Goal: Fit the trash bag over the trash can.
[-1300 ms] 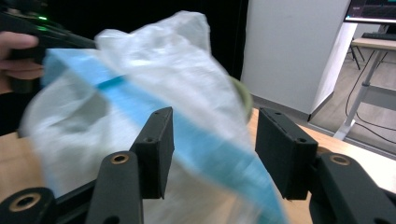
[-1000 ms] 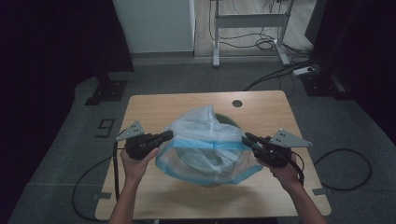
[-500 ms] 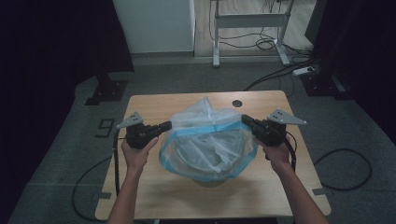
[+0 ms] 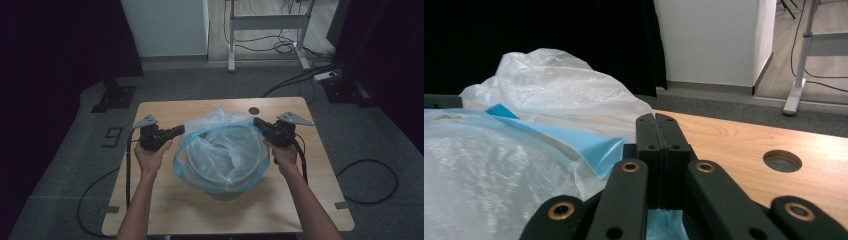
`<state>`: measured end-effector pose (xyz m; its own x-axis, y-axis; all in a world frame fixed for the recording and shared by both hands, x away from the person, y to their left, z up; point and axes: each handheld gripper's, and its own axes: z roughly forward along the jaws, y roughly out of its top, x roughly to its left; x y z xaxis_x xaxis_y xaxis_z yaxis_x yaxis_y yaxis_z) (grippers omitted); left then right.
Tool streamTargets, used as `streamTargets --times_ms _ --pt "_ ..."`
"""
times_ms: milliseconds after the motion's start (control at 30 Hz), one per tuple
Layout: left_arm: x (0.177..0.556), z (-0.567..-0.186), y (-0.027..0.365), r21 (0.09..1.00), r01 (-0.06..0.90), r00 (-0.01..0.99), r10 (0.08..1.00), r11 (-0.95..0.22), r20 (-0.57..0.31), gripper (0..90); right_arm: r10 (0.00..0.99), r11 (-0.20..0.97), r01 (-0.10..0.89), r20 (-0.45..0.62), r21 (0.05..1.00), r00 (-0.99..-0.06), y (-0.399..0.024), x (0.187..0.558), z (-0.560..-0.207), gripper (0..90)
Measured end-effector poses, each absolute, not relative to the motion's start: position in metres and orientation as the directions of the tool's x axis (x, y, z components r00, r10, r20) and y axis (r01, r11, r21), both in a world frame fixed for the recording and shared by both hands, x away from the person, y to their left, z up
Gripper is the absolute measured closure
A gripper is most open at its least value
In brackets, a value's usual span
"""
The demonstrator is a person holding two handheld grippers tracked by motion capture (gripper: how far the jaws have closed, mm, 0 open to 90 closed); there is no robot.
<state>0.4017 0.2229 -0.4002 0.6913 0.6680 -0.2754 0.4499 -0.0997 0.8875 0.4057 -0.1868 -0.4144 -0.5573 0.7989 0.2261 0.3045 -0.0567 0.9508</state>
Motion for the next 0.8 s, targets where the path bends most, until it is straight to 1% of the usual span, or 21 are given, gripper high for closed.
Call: streamTargets --times_ms 100,233,400,500,633,733,800 --pt "0.405 -0.402 0.22 0.874 0.474 0.673 0.685 -0.109 -0.279 90.0 0.804 -0.053 0.313 0.227 0.948 -0.55 -0.185 0.409 -0.418 88.8" --pt "0.412 -0.409 0.215 0.846 0.522 0.65 0.694 -0.112 -0.309 90.0 0.806 -0.056 0.343 0.245 0.938 -0.539 -0.183 0.414 -0.425 88.8" --pt "0.419 -0.42 0.21 0.816 0.567 0.632 0.693 -0.11 -0.346 90.0 0.781 -0.092 0.408 0.32 0.908 -0.536 -0.179 0.421 -0.436 88.8" --pt "0.423 -0.424 0.209 0.804 0.585 0.626 0.692 -0.111 -0.36 90.0 0.78 -0.072 0.419 0.313 0.905 -0.542 -0.175 0.423 -0.441 88.9" --pt "0.428 -0.43 0.205 0.777 0.619 0.616 0.685 -0.116 -0.388 90.0 0.781 -0.073 0.439 0.325 0.896 -0.534 -0.172 0.425 -0.446 88.9" --pt "0.429 -0.433 0.203 0.761 0.634 0.607 0.696 -0.134 -0.383 90.0 0.791 -0.054 0.447 0.311 0.893 -0.526 -0.171 0.426 -0.449 88.9" --pt "0.43 -0.436 0.203 0.745 0.648 0.592 0.72 -0.157 -0.364 90.0 0.82 -0.016 0.458 0.274 0.889 -0.503 -0.17 0.427 -0.451 88.9"
